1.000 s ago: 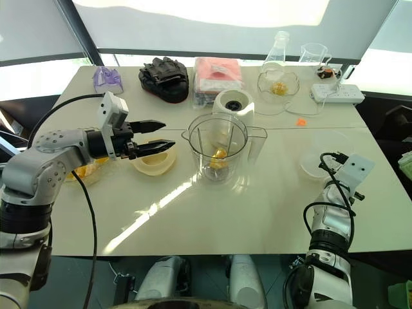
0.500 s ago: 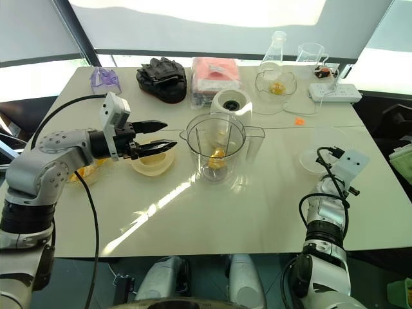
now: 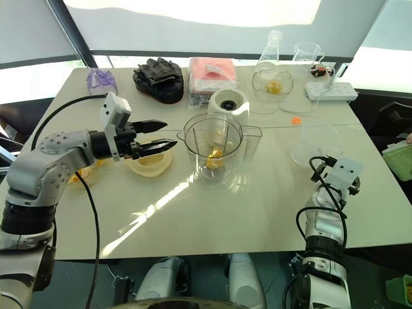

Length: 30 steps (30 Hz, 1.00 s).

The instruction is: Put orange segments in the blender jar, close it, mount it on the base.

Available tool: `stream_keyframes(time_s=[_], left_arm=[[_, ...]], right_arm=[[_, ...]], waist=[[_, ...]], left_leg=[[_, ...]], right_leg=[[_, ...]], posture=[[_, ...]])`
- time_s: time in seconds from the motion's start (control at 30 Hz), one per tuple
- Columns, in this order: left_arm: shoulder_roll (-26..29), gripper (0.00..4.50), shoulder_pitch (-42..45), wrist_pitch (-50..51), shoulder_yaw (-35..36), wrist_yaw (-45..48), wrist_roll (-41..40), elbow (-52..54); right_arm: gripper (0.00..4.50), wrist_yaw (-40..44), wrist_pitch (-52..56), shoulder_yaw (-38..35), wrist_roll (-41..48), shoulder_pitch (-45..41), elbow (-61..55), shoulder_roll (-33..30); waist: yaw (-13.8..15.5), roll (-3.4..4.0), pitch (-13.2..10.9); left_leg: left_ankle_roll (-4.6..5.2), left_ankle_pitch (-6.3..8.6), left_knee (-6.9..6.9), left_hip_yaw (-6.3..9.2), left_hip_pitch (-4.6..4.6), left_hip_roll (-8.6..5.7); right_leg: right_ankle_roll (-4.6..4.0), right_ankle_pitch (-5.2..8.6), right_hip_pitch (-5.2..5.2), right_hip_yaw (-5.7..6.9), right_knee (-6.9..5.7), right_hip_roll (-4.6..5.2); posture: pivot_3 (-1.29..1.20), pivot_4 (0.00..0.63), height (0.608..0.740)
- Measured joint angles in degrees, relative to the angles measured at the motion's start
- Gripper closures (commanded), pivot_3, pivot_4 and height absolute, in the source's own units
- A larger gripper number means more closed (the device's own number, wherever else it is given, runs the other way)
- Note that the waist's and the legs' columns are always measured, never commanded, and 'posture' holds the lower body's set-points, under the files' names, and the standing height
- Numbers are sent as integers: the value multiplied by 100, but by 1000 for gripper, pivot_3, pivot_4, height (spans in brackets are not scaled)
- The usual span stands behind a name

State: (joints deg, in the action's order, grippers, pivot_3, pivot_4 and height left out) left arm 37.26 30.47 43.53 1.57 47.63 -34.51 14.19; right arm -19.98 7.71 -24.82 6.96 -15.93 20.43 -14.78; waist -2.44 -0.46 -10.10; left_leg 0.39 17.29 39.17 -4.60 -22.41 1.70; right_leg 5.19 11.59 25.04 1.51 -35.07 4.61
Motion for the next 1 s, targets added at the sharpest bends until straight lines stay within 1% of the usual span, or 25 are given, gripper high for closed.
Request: stream_keyframes(time_s=[0.1, 0.23, 0.33, 0.43, 0.5, 0.6, 0.7, 0.77, 0.83, 0.9, 1.0], left_arm=[[-32, 1005, -48, -1, -2, -30, 2, 0], [-36, 1005, -44, -14, -2, -40, 13, -5], [-2, 1005, -36, -48, 7, -53, 64, -93], [120, 1005, 52, -244, 21, -39, 260, -477], [216, 1005, 204, -383, 31, 6, 406, -815], [405, 1005, 531, -783, -55, 275, 745, -1448], [474, 1005, 964, -1418, -367, 598, 1291, -2418], [384, 1005, 1338, -1927, -657, 781, 1714, -3365], [281, 1005, 1639, -2362, -888, 976, 2066, -4219], [153, 1005, 1972, -2886, -1170, 1240, 2436, -5054], [-30, 1005, 2464, -3707, -1554, 1678, 3018, -6213]], right_arm=[[40, 104, 158, 43, 11, 278, -473, 21], [40, 278, 445, 86, 65, 749, -1415, 26], [40, 482, 745, 69, 132, 1308, -2345, 11], [40, 1071, 1055, -8, 366, 2273, -3624, -196], [40, 1478, 1188, -266, 670, 2745, -4235, -341], [40, 2252, 1464, -769, 1603, 3311, -5069, -557], [40, 3165, 1826, -942, 2604, 3861, -5588, -896], [40, 3762, 2110, -974, 3125, 4284, -5776, -1203], [40, 4126, 2452, -1117, 3717, 4627, -5918, -1427], [40, 4497, 2906, -1436, 4577, 5230, -6178, -1810], [40, 4939, 3359, -1927, 5420, 5918, -6624, -2335]], waist=[[2, 0, 0], [17, 1, 0], [44, 1, 0], [106, 1, 1], [142, 0, 1], [162, -2, 1], [178, -3, 2], [200, -5, 2], [202, -7, 2], [249, -12, 0], [289, -29, -5]], left_leg=[[0, 0, 0, 1, -1, 0], [0, 0, 0, 2, -1, 1], [0, 0, -1, 4, -2, 1], [0, 1, -1, 4, -1, 1], [0, 1, 0, 2, -1, 1], [0, 1, 2, 1, 2, 2], [1, 1, 2, 3, 8, 1], [1, 1, 1, 5, 7, 0], [2, 1, 2, 5, 1, -1], [8, 6, 1, 4, -7, -2], [15, 10, -1, 1, -13, 3]], right_leg=[[-1, 0, 1, 0, 0, 0], [-1, 1, 1, 1, 0, 1], [-1, 2, 1, 3, 0, 0], [-2, 4, 2, 5, 1, 0], [-3, 4, 2, 4, 3, 0], [-7, 6, 0, 4, 7, 0], [-19, 13, -7, 8, 7, -1], [-22, 14, -9, 11, 8, -1], [-22, 15, -8, 13, 13, 0], [-21, 15, -4, 14, 21, 3], [-25, 12, -6, 19, 49, 0]], posture=[[0, 150, 740], [0, 150, 740], [0, 150, 740], [0, 150, 740], [0, 150, 740], [0, 150, 740], [0, 150, 740], [0, 150, 740], [0, 150, 740], [0, 150, 740], [0, 150, 740]])
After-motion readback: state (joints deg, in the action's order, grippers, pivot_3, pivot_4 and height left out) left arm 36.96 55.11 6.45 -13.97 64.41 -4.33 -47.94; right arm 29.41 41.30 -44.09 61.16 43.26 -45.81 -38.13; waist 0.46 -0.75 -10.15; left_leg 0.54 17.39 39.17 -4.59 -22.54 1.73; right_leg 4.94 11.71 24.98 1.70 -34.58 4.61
